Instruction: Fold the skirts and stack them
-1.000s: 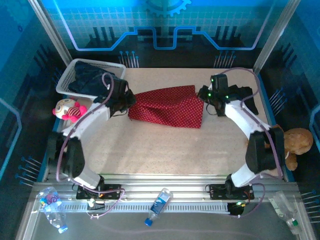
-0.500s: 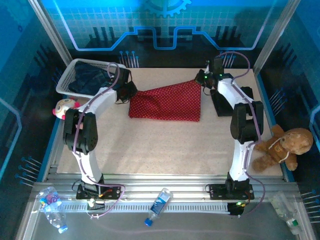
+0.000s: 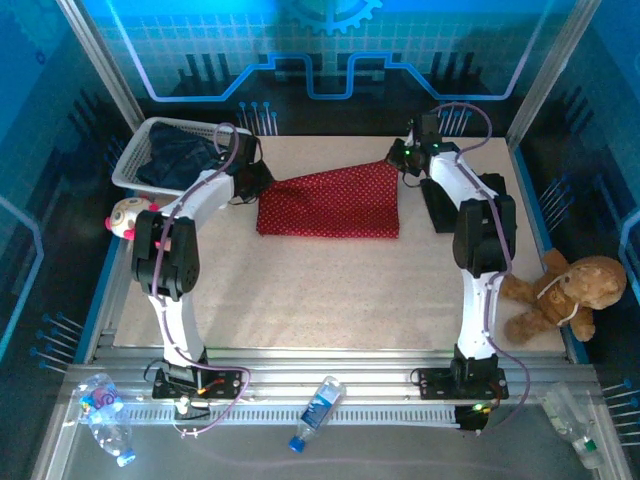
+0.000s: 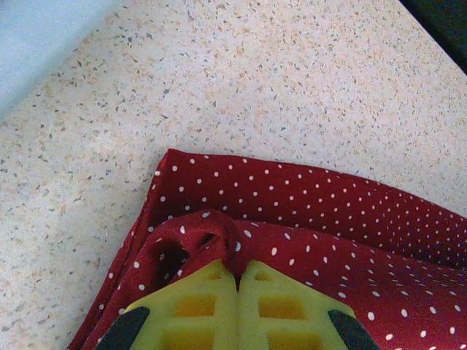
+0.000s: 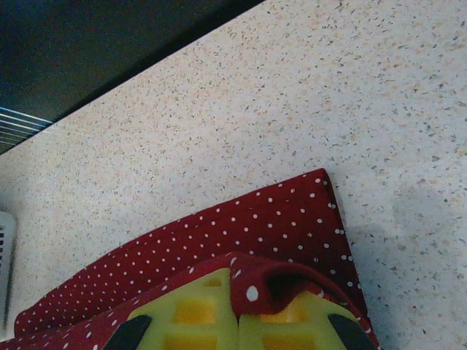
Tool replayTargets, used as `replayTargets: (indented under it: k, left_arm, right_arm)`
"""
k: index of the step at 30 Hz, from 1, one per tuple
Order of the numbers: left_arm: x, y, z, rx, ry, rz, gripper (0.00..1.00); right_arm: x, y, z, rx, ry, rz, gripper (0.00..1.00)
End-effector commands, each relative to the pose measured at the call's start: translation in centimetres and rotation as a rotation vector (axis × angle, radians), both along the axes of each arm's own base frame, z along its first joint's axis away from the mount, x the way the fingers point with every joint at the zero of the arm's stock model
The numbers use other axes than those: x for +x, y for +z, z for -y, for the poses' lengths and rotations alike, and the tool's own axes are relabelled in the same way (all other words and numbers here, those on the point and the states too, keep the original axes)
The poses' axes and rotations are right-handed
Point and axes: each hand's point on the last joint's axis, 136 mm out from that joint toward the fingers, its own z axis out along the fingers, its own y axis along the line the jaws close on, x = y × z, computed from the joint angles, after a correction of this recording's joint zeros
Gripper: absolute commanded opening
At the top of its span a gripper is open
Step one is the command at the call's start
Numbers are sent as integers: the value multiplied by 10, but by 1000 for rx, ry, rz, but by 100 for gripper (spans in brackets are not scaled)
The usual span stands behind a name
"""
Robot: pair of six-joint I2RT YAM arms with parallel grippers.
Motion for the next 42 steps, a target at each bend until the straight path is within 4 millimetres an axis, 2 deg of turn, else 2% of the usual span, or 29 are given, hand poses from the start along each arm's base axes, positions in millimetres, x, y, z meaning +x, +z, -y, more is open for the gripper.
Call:
replayTargets:
  k: [1,4,5,6,7,8,9,12,13,14,15,16,17,20,24,27,32,33,34,38,40,42]
  left_arm:
    - [8,-4,-13,19,15,-24,0]
    - [16,-9,-13,15,16,-40,0]
    - [19,-8,-13,13,18,-43,3]
    - [22,-8,-14,10,20,-48,17]
    - [25,-7,-14,6,22,-49,35]
    - [28,-2,-15,-6,26,-46,51]
    - [30,4,-13,-21,26,-37,65]
    - [30,24,-3,-74,-6,0,87]
    - [28,30,2,-91,-21,15,94]
    - [25,36,8,-104,-40,26,98]
    - [22,41,13,-115,-58,38,99]
    - [19,43,20,-127,-82,45,99]
    - [16,44,27,-143,-107,48,99]
    - [12,41,53,-226,-179,49,99]
    - [12,10,71,-277,-199,-14,99]
    - [6,-19,73,-300,-184,-74,99]
    - [-17,-61,64,-270,-154,-159,99]
    - [-22,-67,63,-269,-152,-175,99]
    - [-29,-75,63,-267,-151,-194,99]
    - [-54,-93,67,-286,-160,-247,99]
    - [-62,-92,65,-287,-161,-246,99]
    - [-67,-82,65,-287,-170,-230,99]
  right_arm:
    - [11,3,8,20,-8,4,1]
    - [20,2,3,37,12,11,6]
    - [25,5,-1,54,34,33,9]
    - [31,10,-4,70,52,58,14]
    - [35,15,-7,81,68,79,19]
    - [38,26,-8,86,80,103,30]
    - [41,17,-6,77,80,82,40]
    - [38,27,-4,53,95,98,59]
    - [34,40,-5,52,101,121,66]
    - [29,45,-7,55,107,126,74]
    - [23,48,-10,66,119,130,81]
    - [19,50,-13,75,130,131,97]
    - [12,50,-17,82,143,123,100]
    - [-1,44,-32,95,184,99,100]
    - [-4,26,-59,158,230,62,100]
    - [-4,13,-78,242,267,18,100]
    - [-13,-12,-91,276,296,-49,100]
    - [-13,-12,-90,280,299,-56,100]
    - [-15,-32,-88,266,291,-100,100]
    - [-23,-77,-66,142,221,-229,100]
    - [-28,-91,-57,125,205,-288,100]
    - [-33,-92,-54,142,216,-312,100]
